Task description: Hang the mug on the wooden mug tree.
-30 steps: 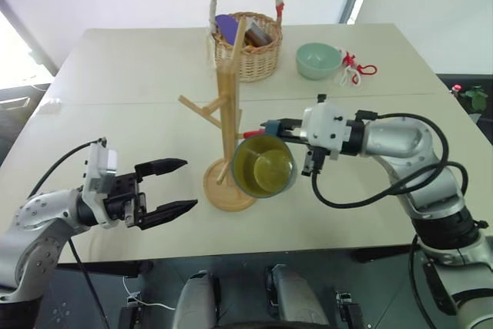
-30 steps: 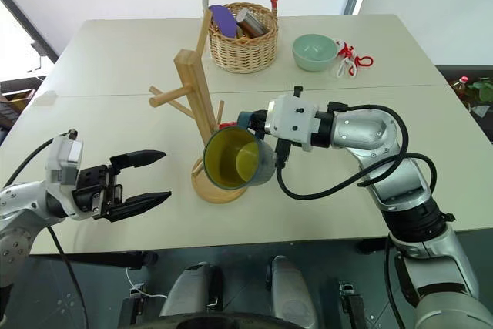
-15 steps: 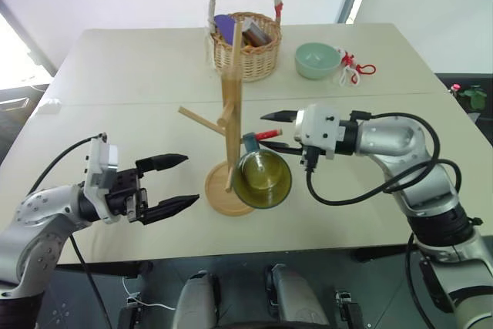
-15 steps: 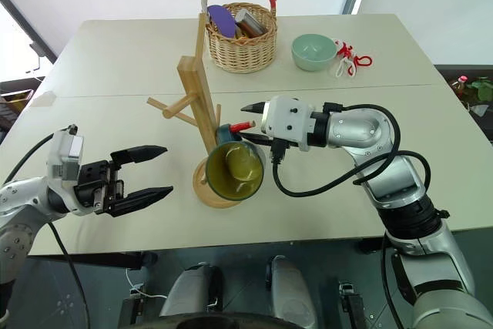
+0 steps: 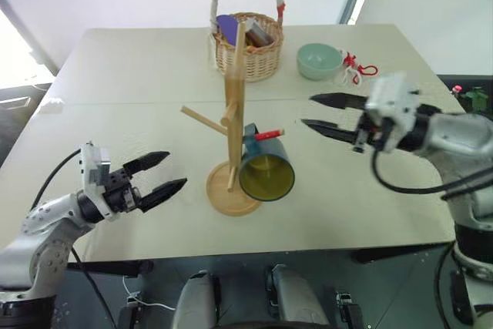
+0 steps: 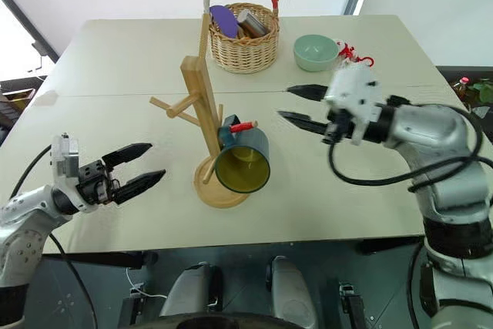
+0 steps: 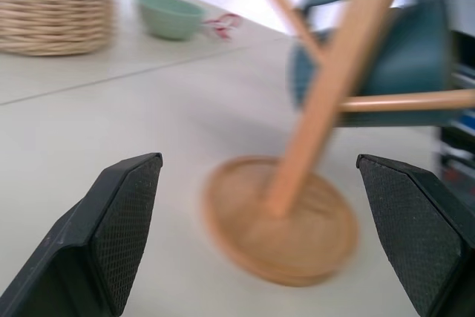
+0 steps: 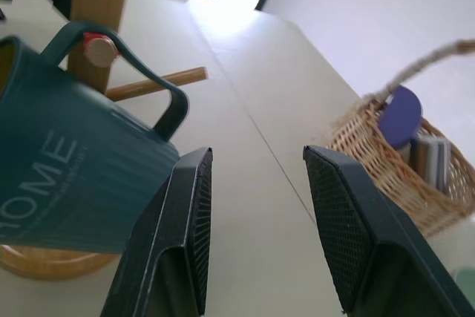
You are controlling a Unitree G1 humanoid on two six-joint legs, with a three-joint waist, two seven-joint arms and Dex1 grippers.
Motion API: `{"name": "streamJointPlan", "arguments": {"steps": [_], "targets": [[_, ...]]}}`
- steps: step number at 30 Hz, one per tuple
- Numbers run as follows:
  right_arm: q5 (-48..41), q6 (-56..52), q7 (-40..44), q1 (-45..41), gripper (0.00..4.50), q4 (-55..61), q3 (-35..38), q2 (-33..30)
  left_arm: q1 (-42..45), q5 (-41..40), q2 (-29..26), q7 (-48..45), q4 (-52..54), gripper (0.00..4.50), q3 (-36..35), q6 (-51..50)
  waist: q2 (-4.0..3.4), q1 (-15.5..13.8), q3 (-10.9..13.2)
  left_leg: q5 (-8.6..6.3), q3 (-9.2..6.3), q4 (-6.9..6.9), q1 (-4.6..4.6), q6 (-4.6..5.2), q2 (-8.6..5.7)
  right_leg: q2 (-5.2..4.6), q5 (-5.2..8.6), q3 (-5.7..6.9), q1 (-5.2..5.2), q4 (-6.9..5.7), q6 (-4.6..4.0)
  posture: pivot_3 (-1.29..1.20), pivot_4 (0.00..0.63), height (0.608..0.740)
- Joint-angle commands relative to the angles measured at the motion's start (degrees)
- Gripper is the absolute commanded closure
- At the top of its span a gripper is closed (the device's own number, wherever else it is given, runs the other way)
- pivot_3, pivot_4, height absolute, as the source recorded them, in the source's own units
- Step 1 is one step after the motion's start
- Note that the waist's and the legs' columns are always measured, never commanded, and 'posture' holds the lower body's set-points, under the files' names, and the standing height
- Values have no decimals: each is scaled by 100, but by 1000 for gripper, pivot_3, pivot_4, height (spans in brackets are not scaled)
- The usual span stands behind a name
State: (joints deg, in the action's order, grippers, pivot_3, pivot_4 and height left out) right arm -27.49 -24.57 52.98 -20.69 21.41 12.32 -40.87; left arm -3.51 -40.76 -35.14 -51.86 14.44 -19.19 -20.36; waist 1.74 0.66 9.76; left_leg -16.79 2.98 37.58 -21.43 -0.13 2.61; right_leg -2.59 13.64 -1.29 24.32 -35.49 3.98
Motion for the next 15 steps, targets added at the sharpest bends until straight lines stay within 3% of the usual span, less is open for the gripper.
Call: {"name": "streamJointPlan", "arguments": {"steps": [1,7,15], "targets": [[15,461,-557,668,2501,-606,430,615,-8,640,281,665,-404,0,-202,576,7,7,-5,0,2,0,2,0,1,3,0,2,-5,0,0,0,150,740],[471,1701,-1216,1317,2501,-1690,502,1553,130,1250,858,1589,-1105,0,-346,1336,2,23,-4,0,5,18,2,0,1,2,-1,-3,2,-23,0,0,150,740],[605,2334,-1415,1478,2501,-2191,392,1866,152,1279,1102,1730,-1172,0,-218,1336,2,16,-4,0,5,46,4,-1,1,1,0,-4,3,-58,-1,0,150,740]]}}
